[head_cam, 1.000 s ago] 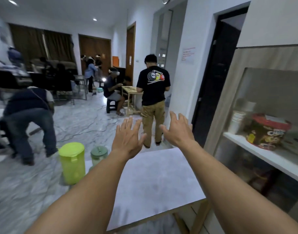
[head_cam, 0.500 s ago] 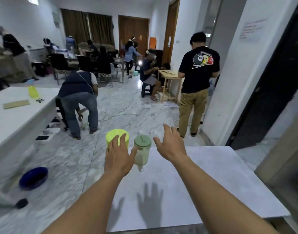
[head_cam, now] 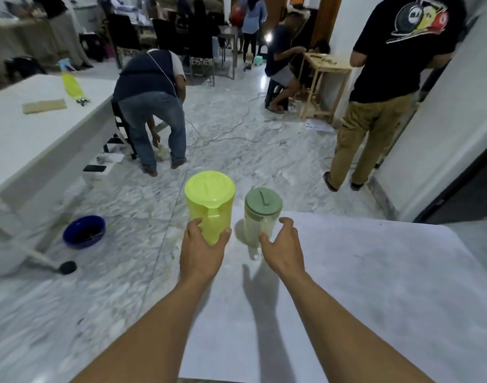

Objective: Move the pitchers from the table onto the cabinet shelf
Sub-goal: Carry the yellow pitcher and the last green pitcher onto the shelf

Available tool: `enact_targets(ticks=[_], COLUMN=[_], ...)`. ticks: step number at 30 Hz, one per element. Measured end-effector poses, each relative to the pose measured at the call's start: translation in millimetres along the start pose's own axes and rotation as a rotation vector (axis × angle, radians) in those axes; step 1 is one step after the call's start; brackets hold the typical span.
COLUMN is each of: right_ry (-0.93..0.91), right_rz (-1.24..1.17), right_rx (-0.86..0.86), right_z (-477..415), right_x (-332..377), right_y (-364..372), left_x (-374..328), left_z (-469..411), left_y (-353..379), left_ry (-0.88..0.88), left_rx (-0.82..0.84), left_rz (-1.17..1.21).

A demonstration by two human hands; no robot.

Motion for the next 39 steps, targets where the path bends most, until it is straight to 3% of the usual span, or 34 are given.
enact_targets(ticks=[8, 20, 33, 39], right_ry=[0.229, 0.195, 0.102, 0.116], right_rz=[-0.249, -0.413, -0.495, -0.497], right_rx=[0.051, -0.079, -0.235, -0.473], right_z=[-36.6, -52.9, -51.8, -11.8], right_x=[-33.8, -26.5, 50.8, 69.6], right_y=[52.2, 65.5, -44.8, -132.5], left_x=[7.8, -5.2, -119.1, -188.3], left_z=[-18.4, -43.9, -60.0, -37.3], left_y=[33.1, 42.2, -8.6, -31.3], left_ry=[0.001, -0.04, 0.152, 0.313], left_rx=[-0.06, -0.087, 0.009, 0.132], left_rz=[0.096, 0.235, 0.295, 0.34])
Point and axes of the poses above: each hand's wrist, its own z-axis away from the middle knuckle, its own y-axis out of the palm, x = y × z, the point moved 4 cm from there along -z, towards the middle knuckle, and after that the axes turned 9 degrees about -x, right-handed, at the moved point
